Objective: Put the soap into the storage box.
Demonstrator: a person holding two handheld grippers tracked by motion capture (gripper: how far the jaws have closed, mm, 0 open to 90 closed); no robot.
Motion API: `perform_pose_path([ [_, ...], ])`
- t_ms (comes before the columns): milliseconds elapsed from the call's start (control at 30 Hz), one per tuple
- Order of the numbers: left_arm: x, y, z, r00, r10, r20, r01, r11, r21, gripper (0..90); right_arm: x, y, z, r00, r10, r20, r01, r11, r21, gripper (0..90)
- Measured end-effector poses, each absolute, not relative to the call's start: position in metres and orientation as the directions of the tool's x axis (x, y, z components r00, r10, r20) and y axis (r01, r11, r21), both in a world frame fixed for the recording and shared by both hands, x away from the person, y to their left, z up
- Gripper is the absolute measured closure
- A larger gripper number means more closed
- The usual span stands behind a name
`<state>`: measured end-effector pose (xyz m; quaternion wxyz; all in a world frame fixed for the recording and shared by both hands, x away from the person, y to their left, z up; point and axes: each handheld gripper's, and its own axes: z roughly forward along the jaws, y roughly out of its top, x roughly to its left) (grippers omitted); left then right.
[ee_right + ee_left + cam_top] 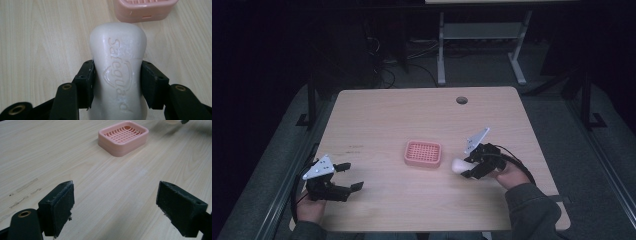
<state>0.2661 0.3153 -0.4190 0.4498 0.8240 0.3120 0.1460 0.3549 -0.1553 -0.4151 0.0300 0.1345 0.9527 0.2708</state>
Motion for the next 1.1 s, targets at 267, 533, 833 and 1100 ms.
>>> perform_pose_path([
  [267, 0.267, 0.318, -0.418, 0.762, 0.647, -0.035, 0.380, -0.403, 0.833, 14.8, 0.361, -0.143, -0.410, -0.968, 0.252, 0.021, 0.222, 0.807, 0.547, 48.7],
  [533, 0.267, 0.320, -0.419, 0.755, 0.654, -0.040, 0.382, -0.390, 0.838, 14.8, 0.369, -0.131, -0.405, -0.973, 0.231, 0.014, 0.201, 0.814, 0.545, 48.7],
  [833, 0.266, 0.320, -0.418, 0.757, 0.652, -0.044, 0.384, -0.389, 0.838, 14.8, 0.374, -0.125, -0.409, -0.974, 0.224, 0.033, 0.205, 0.811, 0.548, 48.6],
  [1100, 0.264, 0.321, -0.417, 0.757, 0.652, -0.043, 0.379, -0.384, 0.842, 14.8, 0.381, -0.115, -0.402, -0.977, 0.212, 0.026, 0.192, 0.821, 0.538, 48.7],
])
